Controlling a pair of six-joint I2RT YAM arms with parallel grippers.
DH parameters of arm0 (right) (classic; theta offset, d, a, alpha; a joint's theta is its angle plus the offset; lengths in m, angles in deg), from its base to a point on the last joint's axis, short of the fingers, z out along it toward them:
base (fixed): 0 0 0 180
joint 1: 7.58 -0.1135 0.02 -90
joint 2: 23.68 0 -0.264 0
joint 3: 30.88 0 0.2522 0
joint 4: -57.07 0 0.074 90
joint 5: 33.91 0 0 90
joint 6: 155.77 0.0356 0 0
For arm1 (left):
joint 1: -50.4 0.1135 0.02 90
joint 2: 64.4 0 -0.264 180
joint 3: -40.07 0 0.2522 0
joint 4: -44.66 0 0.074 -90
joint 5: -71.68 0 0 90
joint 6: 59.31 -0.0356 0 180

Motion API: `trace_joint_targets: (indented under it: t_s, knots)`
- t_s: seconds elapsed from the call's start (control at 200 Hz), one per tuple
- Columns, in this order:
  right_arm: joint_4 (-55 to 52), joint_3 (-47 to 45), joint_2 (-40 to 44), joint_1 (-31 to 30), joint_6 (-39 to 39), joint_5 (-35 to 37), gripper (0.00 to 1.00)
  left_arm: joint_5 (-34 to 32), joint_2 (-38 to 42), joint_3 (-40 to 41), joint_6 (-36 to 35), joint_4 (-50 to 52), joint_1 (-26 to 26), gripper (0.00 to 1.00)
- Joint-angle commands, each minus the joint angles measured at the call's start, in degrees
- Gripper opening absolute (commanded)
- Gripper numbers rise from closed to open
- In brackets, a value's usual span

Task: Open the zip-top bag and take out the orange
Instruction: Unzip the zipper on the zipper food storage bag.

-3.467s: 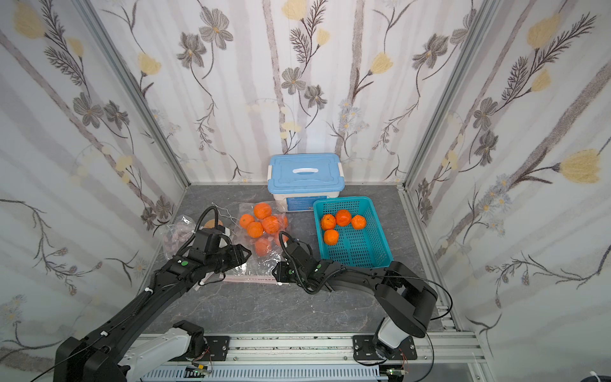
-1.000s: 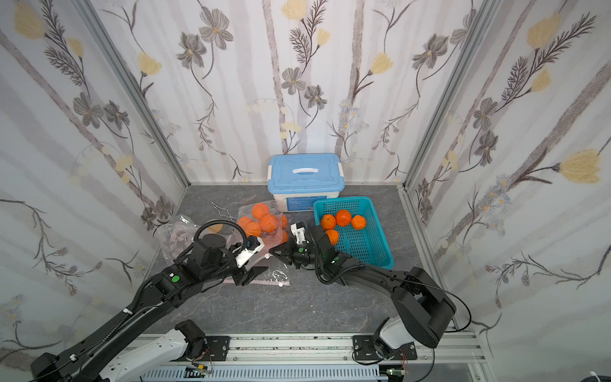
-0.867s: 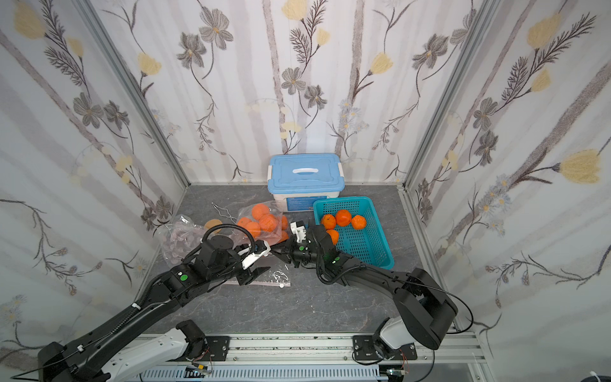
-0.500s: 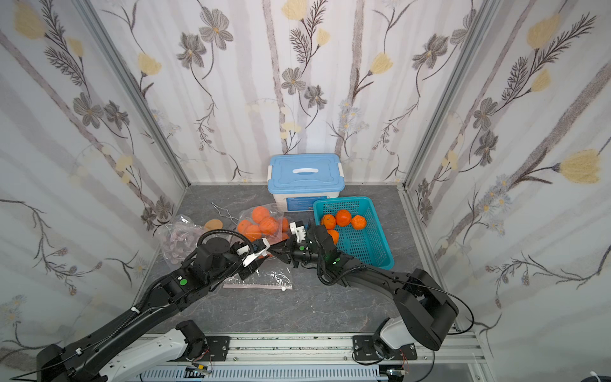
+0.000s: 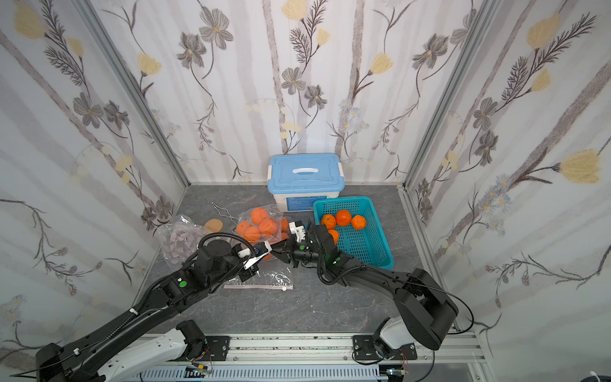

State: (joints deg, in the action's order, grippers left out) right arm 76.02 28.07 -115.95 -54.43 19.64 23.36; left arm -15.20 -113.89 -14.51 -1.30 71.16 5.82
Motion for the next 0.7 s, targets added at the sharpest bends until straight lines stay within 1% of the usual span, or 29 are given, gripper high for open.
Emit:
trace_joint_targets:
  t_s: [0.0,0.13,0.145,0.2,0.49,0.694]
  knots:
    - [2.46,0.14,0.42,1.05,1.21,-0.31,0.00,-3.70,1.02,-0.75,-1.19,2.09,-0.42,0.10]
    - [1.67,-0.23,3.17,2.07,0.91,-0.73,0.00,-4.89,1.59,-1.52,-1.14,4.99,-0.52,0.11]
    - [1.60,-0.29,3.41,3.76,0.87,-0.75,0.00,-5.14,1.64,-1.62,-1.08,5.22,-0.65,0.12]
    - [1.20,-0.60,4.31,4.99,0.75,-0.93,0.00,-5.73,2.14,-1.76,-0.84,6.01,-0.71,0.13]
    - [-0.66,-2.01,8.03,9.61,-0.43,-2.25,0.00,-5.34,3.36,-2.42,0.85,10.88,-0.84,0.15]
    - [-2.40,-2.03,10.07,13.51,-1.56,-3.08,0.00,-6.02,5.71,-5.43,3.34,19.74,-0.84,0.15]
